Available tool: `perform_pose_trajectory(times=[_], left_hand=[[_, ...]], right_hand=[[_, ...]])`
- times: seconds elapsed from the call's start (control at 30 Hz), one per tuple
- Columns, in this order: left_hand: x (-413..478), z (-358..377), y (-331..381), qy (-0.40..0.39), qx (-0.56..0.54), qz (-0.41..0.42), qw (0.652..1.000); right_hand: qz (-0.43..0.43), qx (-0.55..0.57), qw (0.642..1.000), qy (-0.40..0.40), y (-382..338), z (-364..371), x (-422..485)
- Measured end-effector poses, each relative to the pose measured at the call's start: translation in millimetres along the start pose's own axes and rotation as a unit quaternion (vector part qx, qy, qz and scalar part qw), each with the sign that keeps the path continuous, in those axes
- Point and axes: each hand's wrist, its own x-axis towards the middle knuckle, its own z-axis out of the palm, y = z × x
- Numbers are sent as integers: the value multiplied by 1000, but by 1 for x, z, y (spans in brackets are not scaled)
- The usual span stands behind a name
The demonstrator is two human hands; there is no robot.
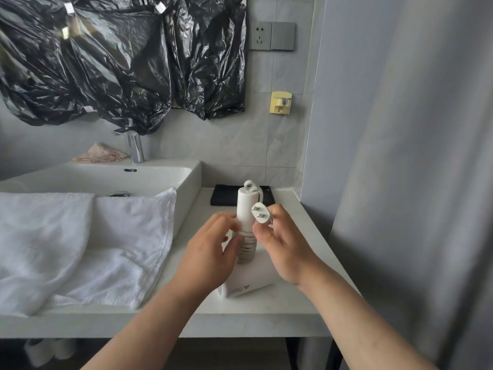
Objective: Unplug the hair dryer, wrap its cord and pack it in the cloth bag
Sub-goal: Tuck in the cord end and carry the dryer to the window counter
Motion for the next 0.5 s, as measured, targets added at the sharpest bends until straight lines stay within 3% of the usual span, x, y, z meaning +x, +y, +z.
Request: perform_pose_trajectory(times=[0.23, 0.4, 0.5], left_hand=[[3, 0, -6, -20, 82, 65, 994], [3, 2, -7, -43, 53, 17, 998], [3, 4, -8, -47, 51, 11, 998]], right_hand=[[30, 49, 998, -20, 9, -4, 0], [84, 87, 991, -51, 10, -16, -4], [55, 96, 994, -20, 11, -16, -5]])
